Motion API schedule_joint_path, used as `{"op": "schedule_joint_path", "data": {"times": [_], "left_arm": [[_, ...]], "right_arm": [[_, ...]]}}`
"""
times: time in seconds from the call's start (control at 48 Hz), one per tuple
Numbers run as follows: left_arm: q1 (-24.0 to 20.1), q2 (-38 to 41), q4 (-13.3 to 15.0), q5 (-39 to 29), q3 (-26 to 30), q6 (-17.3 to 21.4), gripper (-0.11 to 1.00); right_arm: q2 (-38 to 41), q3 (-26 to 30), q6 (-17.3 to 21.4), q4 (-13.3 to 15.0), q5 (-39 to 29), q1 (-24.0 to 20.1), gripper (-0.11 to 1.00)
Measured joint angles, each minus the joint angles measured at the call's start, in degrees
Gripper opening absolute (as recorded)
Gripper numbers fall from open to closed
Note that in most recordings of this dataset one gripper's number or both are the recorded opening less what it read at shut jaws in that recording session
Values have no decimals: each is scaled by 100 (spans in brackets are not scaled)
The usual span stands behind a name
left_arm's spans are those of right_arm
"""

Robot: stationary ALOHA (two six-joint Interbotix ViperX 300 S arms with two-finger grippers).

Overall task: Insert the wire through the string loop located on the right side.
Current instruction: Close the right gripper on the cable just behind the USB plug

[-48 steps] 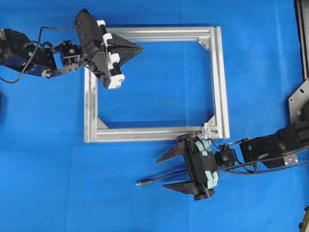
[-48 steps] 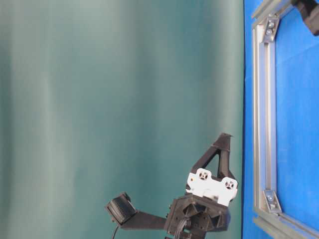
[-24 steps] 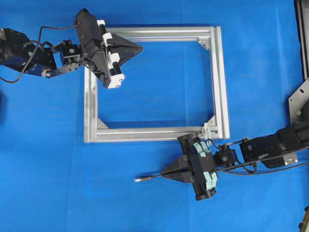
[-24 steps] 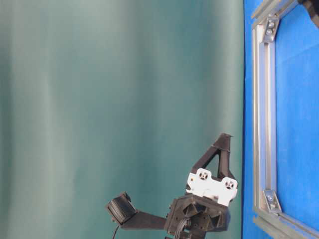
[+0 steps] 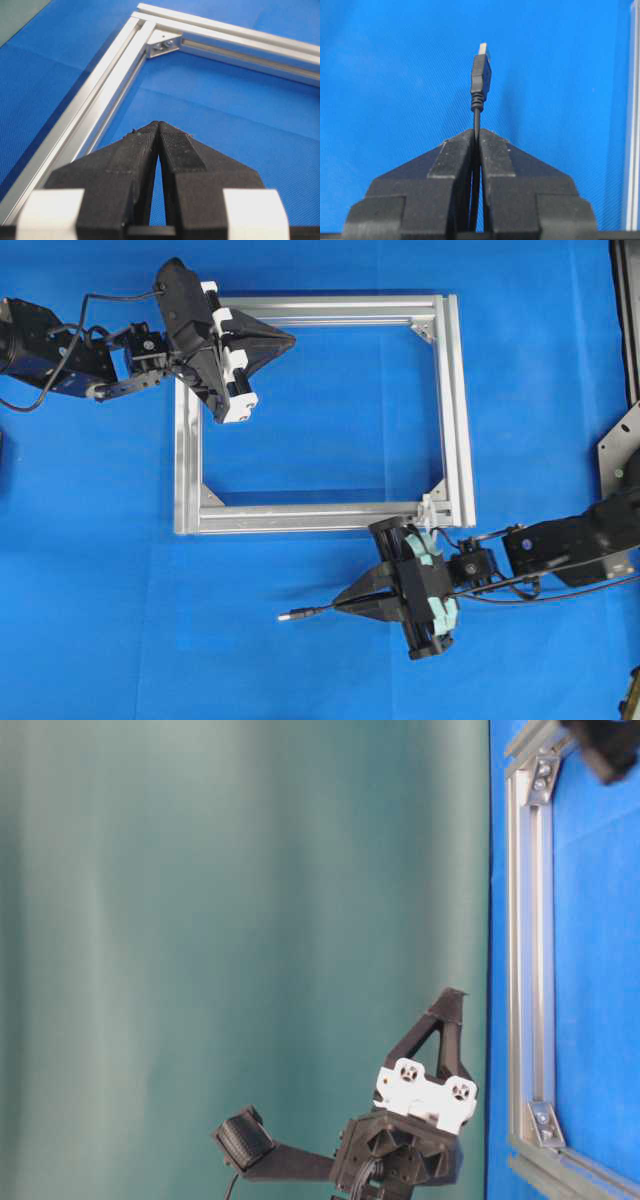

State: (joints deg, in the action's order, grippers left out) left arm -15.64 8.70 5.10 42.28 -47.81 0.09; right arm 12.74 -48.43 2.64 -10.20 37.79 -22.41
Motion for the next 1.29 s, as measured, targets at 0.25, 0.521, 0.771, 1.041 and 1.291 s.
{"op": "schedule_joint_path", "data": {"times": [0.25,0.521,0.771,1.041,1.291], "left_arm": [[0,0,9,0,9,0,0],[0,-26,0,0,0,0,0],[0,-26,0,0,0,0,0],[0,-26,0,0,9,0,0],[0,-26,0,0,0,0,0]], "right_arm": [[-888,0,-149,0,-817,0,-3],[-949,-9,-158,9,-870,-9,-3],[-949,0,-158,9,-870,-9,-3],[-949,0,-158,9,-870,-9,-3],[-949,0,-158,0,-870,0,-3]]}}
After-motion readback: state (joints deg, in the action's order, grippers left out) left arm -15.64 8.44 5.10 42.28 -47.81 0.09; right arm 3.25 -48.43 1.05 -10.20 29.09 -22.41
